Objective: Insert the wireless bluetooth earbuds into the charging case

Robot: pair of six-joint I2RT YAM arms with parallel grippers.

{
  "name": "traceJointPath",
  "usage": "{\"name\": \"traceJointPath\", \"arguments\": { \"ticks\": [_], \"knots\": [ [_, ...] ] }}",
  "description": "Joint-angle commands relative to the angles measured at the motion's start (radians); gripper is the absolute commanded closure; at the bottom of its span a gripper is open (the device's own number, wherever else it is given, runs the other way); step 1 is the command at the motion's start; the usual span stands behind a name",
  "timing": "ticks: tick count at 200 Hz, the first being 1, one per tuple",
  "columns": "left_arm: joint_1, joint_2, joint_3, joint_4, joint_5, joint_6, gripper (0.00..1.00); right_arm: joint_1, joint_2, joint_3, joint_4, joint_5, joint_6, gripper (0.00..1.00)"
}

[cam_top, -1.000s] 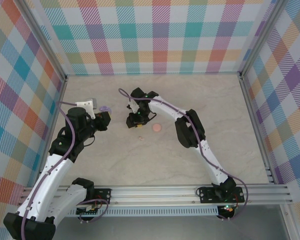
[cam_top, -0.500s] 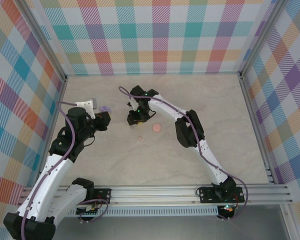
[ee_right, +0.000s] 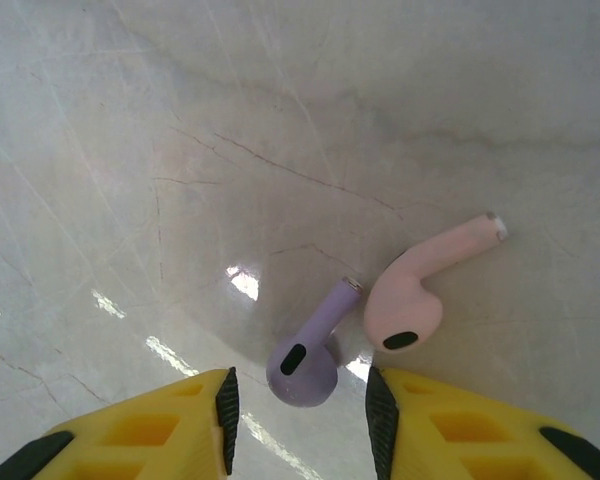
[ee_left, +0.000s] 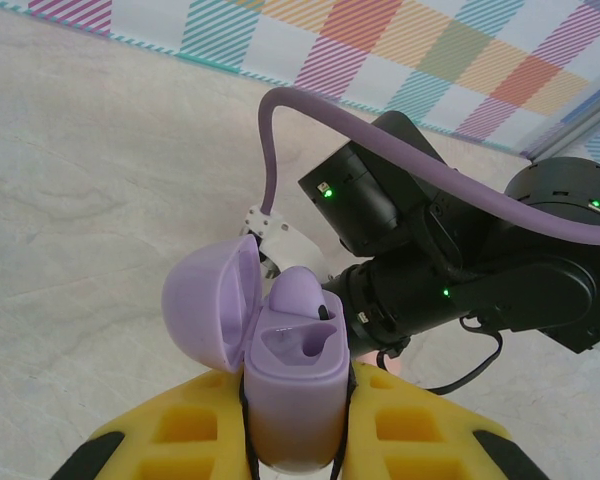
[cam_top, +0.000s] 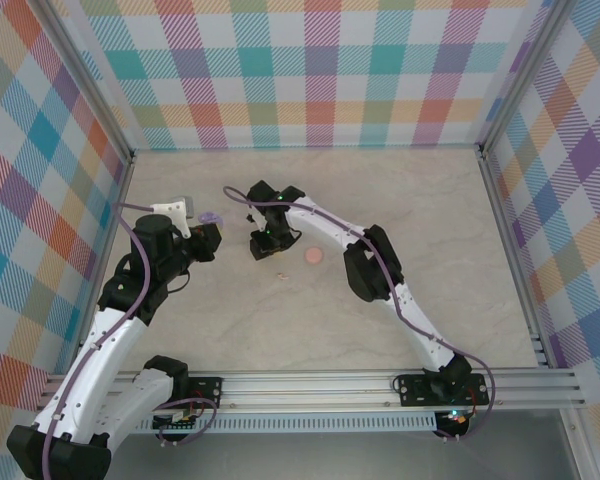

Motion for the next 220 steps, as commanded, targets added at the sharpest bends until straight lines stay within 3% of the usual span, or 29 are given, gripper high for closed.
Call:
{"name": "traceJointPath", "arguments": {
  "ticks": [1,95,182,220],
  "knots": [
    [0.016,-0.011,-0.01,0.002,-0.002,-0.004,1.0,0.019,0.048,0.019,-0.039,0.047,0.021,0.63],
    [0.016,-0.006,-0.009,0.003,0.009,-0.006,1.0,0.019,0.063,0.005,-0.088,0.122,-0.027,0.76],
    [0.016,0.003,-0.01,0.011,0.022,-0.009,1.0,-0.003,-0.234,-0.43,0.067,0.126,-0.12,0.78],
    [0.016,0.01,-0.012,0.016,0.032,-0.014,1.0,-0.034,-0.291,-0.536,0.076,0.123,-0.14,0.75]
  ]
}}
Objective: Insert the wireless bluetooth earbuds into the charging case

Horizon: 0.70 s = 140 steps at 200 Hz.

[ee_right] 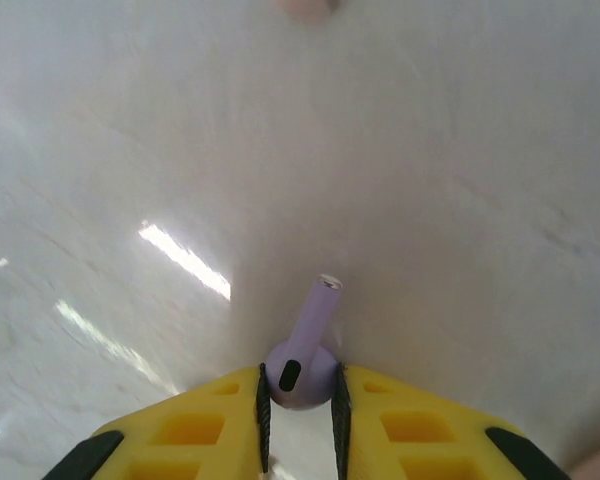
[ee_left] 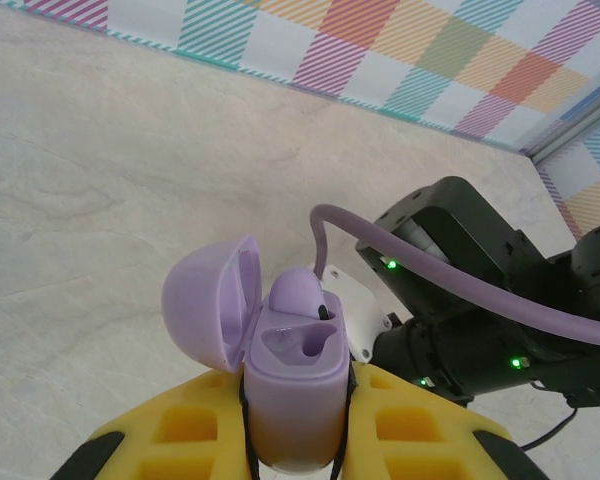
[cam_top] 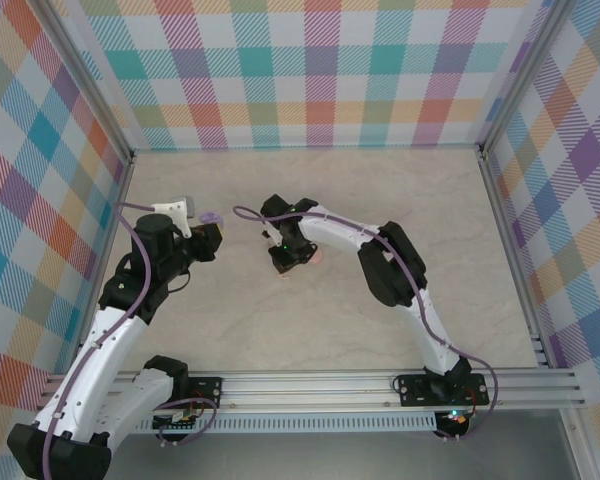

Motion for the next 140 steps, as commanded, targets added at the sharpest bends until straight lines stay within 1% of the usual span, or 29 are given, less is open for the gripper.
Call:
{"name": "traceJointPath", "arguments": {
  "ticks": [1,46,87,119,140],
  "knots": [
    [0.015,0.001,-0.012,0.013,0.023,-0.014,1.0,-0.026,-0.021,-0.059,-0.045,0.016,-0.028,0.74],
    [0.015,0.002,-0.012,0.017,0.031,-0.019,1.0,-0.048,-0.044,-0.049,-0.058,0.054,-0.003,0.64],
    [0.015,0.002,-0.011,0.017,0.034,-0.02,1.0,-0.047,-0.012,0.023,-0.125,0.144,0.021,0.64],
    [0.015,0.003,-0.014,0.016,0.033,-0.017,1.0,-0.047,-0.022,0.041,-0.136,0.155,0.013,0.65],
    [0.015,0.003,-0.015,0.017,0.032,-0.017,1.0,-0.047,-0.024,0.06,-0.148,0.136,0.012,0.69]
  ]
}}
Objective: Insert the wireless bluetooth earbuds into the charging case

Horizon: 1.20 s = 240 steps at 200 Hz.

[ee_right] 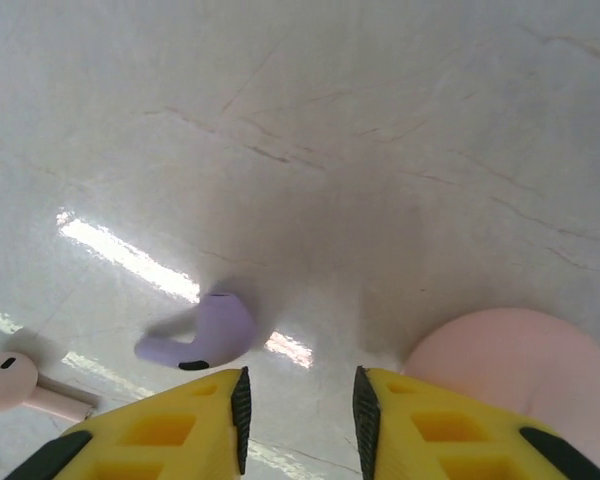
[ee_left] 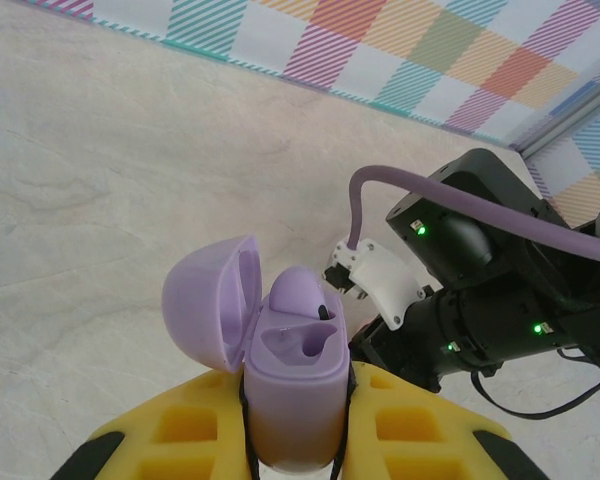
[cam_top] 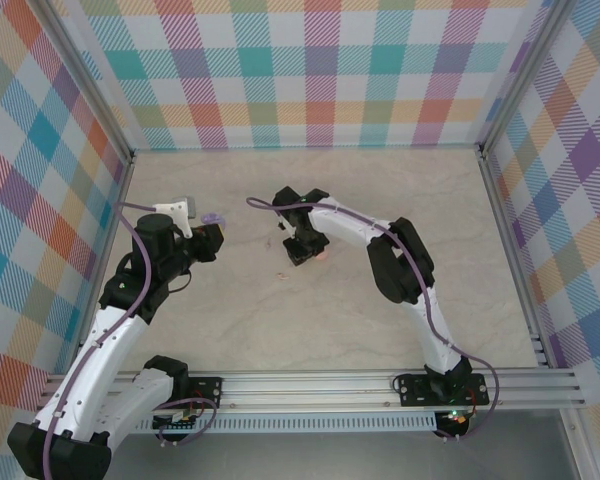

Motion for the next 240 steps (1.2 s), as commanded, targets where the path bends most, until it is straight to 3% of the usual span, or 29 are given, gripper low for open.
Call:
{"name": "traceJointPath", "arguments": {
  "ticks": [1,46,69,108,160,240],
  "knots": [
    [0.015,0.001,-0.012,0.017,0.012,-0.006,1.0,-0.002,0.0,0.037,-0.049,0.0,0.006,0.7],
    [0.015,0.0,-0.011,0.017,0.011,-0.004,1.0,-0.002,-0.047,0.013,-0.013,-0.153,0.038,0.71],
    [0.015,0.003,-0.012,0.021,0.014,-0.004,1.0,-0.002,-0.043,0.016,-0.01,-0.18,0.091,0.67],
    [0.015,0.011,-0.012,0.033,0.025,-0.008,1.0,-0.002,0.002,0.045,-0.034,-0.101,0.214,0.63],
    [0.016,0.011,-0.014,0.038,0.026,-0.004,1.0,0.001,0.057,0.085,-0.015,-0.113,0.303,0.61],
    [0.015,0.009,-0.015,0.036,0.025,0.0,1.0,0.021,0.162,0.2,-0.102,-0.028,0.354,0.66]
  ]
}}
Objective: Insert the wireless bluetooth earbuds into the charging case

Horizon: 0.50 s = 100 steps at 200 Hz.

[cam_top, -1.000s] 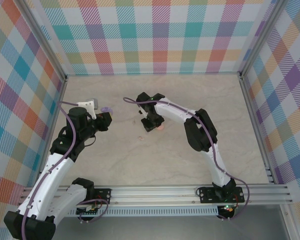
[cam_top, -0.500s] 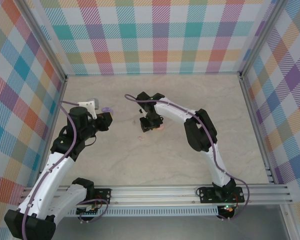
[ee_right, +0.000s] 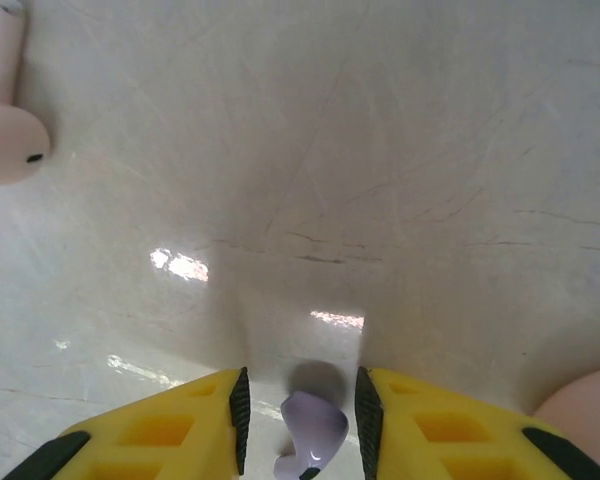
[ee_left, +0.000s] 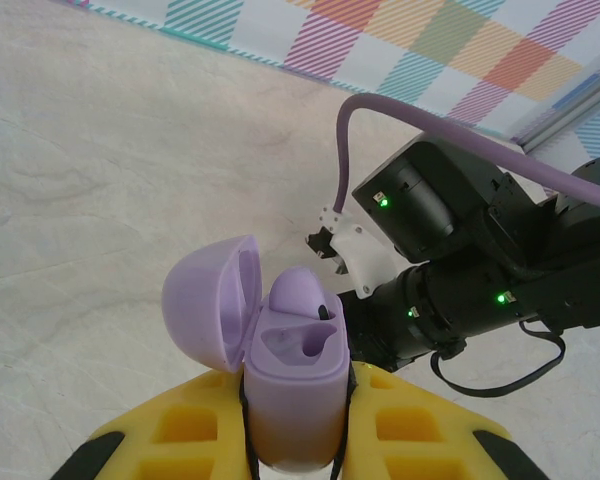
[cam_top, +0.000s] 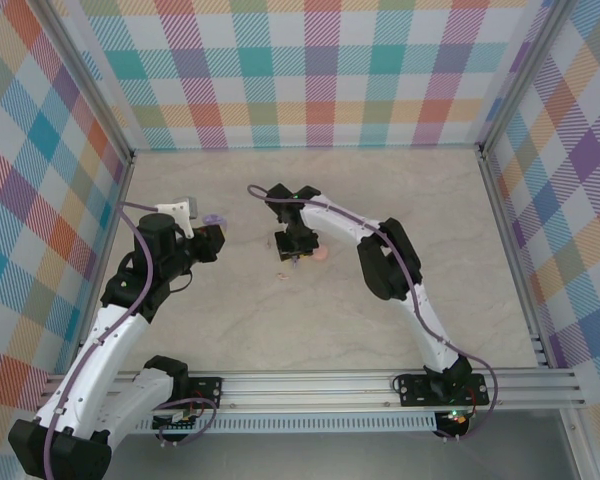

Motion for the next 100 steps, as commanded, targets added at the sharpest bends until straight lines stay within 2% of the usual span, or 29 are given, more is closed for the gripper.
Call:
{"name": "traceJointPath", "arguments": {
  "ticks": [1,100],
  "knots": [
    [0.015,-0.004,-0.012,0.034,0.017,0.003,1.0,0.013,0.042,0.031,-0.063,0.053,0.038,0.66],
    [0.014,-0.006,-0.025,0.039,0.013,0.005,1.0,0.054,0.077,0.064,-0.133,0.152,0.038,0.68]
  ]
}}
